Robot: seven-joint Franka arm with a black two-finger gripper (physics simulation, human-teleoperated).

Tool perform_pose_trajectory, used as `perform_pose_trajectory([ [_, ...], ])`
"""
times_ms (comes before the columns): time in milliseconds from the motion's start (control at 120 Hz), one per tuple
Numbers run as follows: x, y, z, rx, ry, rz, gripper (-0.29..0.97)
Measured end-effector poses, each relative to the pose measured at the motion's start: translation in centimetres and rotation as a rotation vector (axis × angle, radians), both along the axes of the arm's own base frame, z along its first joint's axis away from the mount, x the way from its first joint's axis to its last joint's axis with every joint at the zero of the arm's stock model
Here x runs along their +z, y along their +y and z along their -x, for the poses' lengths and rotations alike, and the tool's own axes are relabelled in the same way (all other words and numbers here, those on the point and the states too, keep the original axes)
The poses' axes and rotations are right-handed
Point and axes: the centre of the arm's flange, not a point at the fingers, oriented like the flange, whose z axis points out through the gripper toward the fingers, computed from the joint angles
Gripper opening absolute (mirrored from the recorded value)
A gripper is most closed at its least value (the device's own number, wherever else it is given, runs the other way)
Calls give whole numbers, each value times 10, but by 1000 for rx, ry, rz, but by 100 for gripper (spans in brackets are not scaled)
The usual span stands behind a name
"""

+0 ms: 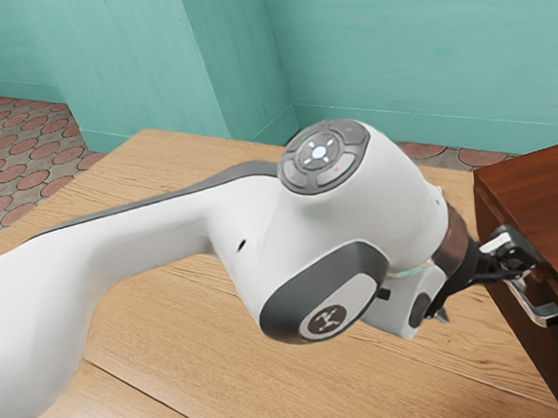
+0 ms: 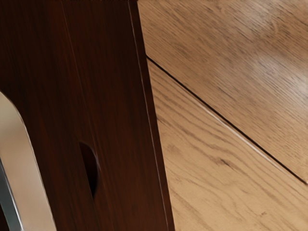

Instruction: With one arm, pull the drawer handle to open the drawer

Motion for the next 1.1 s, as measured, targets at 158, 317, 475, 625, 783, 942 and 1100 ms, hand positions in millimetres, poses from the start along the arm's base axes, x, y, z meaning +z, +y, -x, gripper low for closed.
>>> perform_pose_trajectory([
  [158,0,3,4,-1,6,-1,66],
  [317,2,9,11,-2,11,0,65],
  [475,2,18,19,0,20,2,65],
  [625,2,24,24,3,27,3,67],
  [783,4,29,30,5,34,3,66],
  [942,7,31,36,6,59,-7,65],
  [1100,9,34,45,4,80,-14,65],
])
